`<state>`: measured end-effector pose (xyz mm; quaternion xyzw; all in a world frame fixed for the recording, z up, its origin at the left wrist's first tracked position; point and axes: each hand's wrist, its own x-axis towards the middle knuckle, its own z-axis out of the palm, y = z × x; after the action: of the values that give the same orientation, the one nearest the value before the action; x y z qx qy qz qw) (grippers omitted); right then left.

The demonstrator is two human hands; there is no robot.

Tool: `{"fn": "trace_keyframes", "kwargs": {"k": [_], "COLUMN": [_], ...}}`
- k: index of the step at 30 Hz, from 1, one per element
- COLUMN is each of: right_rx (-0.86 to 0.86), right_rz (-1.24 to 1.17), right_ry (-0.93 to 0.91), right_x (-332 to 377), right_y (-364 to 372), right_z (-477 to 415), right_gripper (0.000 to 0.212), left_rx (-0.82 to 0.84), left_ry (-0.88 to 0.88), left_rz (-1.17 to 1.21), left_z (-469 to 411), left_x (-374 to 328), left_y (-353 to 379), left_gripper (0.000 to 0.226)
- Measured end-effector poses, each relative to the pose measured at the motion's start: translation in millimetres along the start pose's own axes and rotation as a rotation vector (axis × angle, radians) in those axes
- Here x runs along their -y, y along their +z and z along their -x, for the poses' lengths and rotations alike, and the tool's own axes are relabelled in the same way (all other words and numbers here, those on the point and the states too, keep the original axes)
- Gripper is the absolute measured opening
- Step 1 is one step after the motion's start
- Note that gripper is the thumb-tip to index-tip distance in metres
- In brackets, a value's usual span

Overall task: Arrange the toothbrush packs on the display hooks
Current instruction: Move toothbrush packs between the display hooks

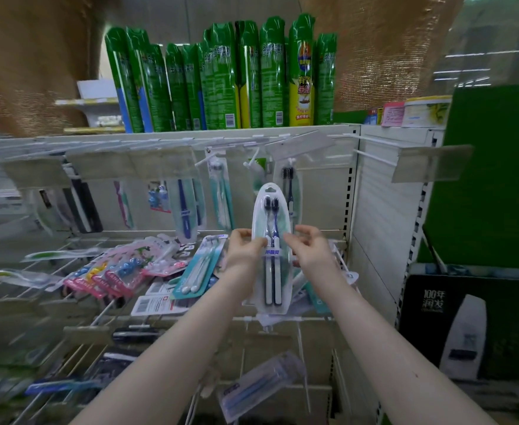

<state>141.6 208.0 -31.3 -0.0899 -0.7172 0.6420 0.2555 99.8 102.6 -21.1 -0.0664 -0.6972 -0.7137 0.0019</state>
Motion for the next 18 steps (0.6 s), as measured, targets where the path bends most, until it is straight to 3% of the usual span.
{"fn": "trace_keyframes", "kwargs": {"k": [8, 18], "right_rx": [0.003, -0.148], "right_rz": [-0.041, -0.147], "right_ry": [0.037, 0.062], "right_x": [7.1, 15.0], "right_y": [-9.5, -11.8], "right_z": [25.0, 24.2], "right_gripper": [0.021, 0.014], "left_rx": [0.107, 0.28], "left_ry": [-0.042, 0.054], "left_rz": [0.046, 0.055], "left_z": [27.8, 30.4], "left_x": [-3.5, -13.6], "left_y": [4.0, 0.5], "left_gripper": [0.02, 0.018]}}
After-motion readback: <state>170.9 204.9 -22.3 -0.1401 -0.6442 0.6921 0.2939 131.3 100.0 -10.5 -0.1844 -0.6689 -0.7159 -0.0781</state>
